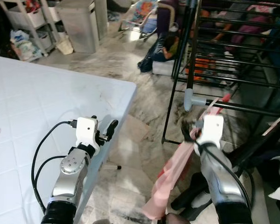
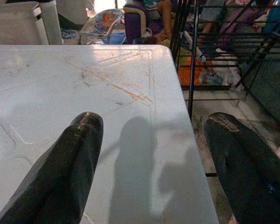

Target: Hang hanger

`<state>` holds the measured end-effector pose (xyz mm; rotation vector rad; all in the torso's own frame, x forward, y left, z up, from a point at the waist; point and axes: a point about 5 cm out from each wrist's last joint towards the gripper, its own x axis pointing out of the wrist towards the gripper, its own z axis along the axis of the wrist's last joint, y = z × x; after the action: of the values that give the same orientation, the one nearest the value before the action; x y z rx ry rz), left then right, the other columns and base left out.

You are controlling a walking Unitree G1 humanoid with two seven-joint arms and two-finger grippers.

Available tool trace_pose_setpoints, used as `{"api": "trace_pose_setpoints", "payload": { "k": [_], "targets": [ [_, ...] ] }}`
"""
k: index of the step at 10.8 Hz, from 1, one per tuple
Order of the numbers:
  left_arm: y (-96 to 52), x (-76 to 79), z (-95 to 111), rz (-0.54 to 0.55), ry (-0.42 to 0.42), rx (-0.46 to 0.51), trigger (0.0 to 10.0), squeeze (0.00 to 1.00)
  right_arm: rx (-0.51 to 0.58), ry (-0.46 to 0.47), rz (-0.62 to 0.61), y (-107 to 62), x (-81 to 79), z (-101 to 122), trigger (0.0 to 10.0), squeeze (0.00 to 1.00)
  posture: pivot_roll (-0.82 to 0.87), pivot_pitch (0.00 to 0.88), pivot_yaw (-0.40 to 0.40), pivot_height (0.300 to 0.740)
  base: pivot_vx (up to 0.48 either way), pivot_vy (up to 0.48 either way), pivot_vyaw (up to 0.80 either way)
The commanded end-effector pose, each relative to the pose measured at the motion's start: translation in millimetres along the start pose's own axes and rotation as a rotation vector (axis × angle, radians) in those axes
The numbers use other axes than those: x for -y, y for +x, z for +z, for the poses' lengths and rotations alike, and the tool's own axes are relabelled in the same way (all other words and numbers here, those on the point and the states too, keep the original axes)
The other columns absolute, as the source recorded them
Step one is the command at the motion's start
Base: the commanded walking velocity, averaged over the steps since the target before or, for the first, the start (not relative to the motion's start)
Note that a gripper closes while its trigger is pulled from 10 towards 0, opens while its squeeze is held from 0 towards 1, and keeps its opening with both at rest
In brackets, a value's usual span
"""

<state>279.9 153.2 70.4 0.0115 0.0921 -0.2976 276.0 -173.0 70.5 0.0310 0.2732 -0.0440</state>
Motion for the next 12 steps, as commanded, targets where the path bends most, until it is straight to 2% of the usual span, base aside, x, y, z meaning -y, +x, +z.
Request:
{"api": "trace_pose_setpoints", "payload": {
  "k": [1, 2, 3, 4, 5, 6, 8, 9, 12],
  "targets": [
    [-1.4, -1.5, 1.4, -0.001, 0.010, -0.003, 10.0, 0.00, 0.016, 0.000, 0.042, -1.2, -3.8, 7.9, 10.0, 0.00, 0.01, 0.000, 0.030, 0.740, 0.000, 0.000, 0.00],
    [-1.2, 0.7, -0.5, -0.011, 0.008, -0.011, 10.0, 0.00, -0.075, 0.009, 0.119, -3.4, -6.9, -3.5, 10.0, 0.00, 0.00, 0.000, 0.035, 0.740, 0.000, 0.000, 0.00],
    [0.3, 3.8, -0.2, -0.022, 0.008, -0.012, 10.0, 0.00, -0.167, 0.005, 0.136, -3.9, -6.7, -15.0, 10.0, 0.00, 0.00, 0.000, 0.037, 0.740, 0.000, 0.000, 0.00],
    [0.6, 4.5, 0.5, -0.026, 0.009, -0.011, 10.0, 0.00, -0.210, -0.006, 0.116, -4.7, -2.7, -20.3, 10.0, 0.00, 0.00, 0.000, 0.037, 0.740, 0.000, 0.000, 0.00],
    [0.4, 3.8, 0.7, -0.026, 0.009, -0.012, 10.0, 0.00, -0.253, -0.040, 0.061, -5.5, 8.1, -26.5, 10.0, 0.00, 0.01, 0.000, 0.036, 0.740, 0.000, 0.000, 0.00],
    [-1.5, 1.5, -0.1, -0.022, 0.010, -0.016, 10.0, 0.00, -0.244, -0.108, -0.107, -4.0, 37.0, -21.7, 10.0, 0.00, 0.01, 0.000, 0.033, 0.740, 0.000, 0.000, 0.00],
    [-1.5, 2.3, -0.3, -0.023, 0.010, -0.017, 10.0, 0.00, -0.220, -0.146, -0.196, -2.4, 53.7, -13.0, 10.0, 0.00, 0.01, 0.000, 0.035, 0.740, 0.000, 0.000, 0.00],
    [-0.9, 4.2, -0.8, -0.028, 0.009, -0.021, 10.0, 0.00, -0.221, -0.134, -0.196, -0.9, 56.2, -12.0, 10.0, 0.00, 0.00, 0.000, 0.039, 0.740, 0.000, 0.000, 0.00],
    [-1.4, 4.4, -0.9, -0.031, 0.012, -0.026, 10.0, 0.00, -0.242, -0.097, -0.059, 4.2, 36.1, -16.7, 10.0, 0.00, 0.00, 0.000, 0.045, 0.740, 0.000, 0.000, 0.00]
  ]
}}
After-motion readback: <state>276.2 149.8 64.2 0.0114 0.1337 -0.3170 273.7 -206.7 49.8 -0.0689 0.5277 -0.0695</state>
